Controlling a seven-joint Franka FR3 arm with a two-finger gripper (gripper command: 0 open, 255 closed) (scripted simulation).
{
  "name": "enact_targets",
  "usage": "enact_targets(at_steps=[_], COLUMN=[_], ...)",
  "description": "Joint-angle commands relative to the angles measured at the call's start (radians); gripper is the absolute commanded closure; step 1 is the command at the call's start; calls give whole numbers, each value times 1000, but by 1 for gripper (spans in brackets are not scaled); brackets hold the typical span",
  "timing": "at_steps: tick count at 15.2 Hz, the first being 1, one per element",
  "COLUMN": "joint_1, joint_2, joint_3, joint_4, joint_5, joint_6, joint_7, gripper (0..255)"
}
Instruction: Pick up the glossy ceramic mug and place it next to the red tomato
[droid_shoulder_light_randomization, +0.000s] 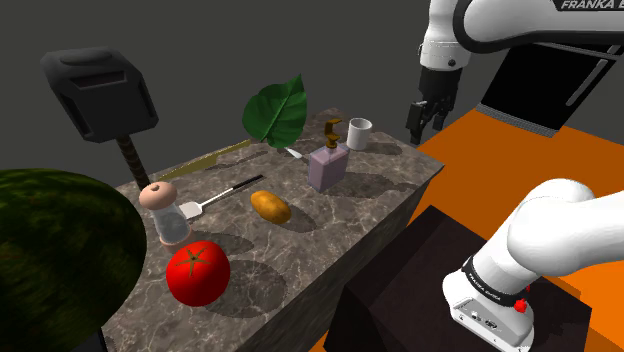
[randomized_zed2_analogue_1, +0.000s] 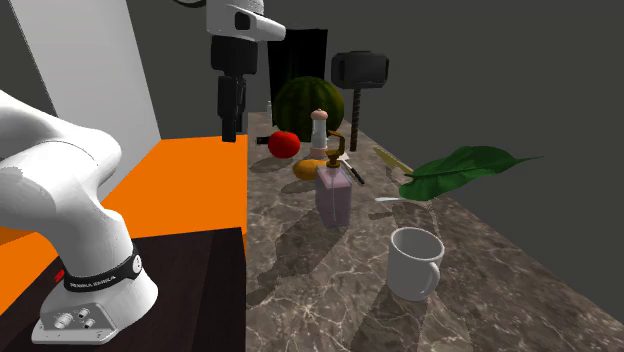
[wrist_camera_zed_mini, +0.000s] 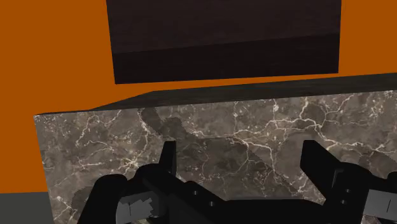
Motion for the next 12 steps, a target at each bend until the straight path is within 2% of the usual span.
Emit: enact_targets(at_steps=[1, 12], joint_1=[0, -32], joint_2=[0, 356], joint_3=[0, -111], joint_4=[0, 101], joint_5=[0, -64], joint_6=[0, 306], joint_7=[0, -171], gripper=[0, 0])
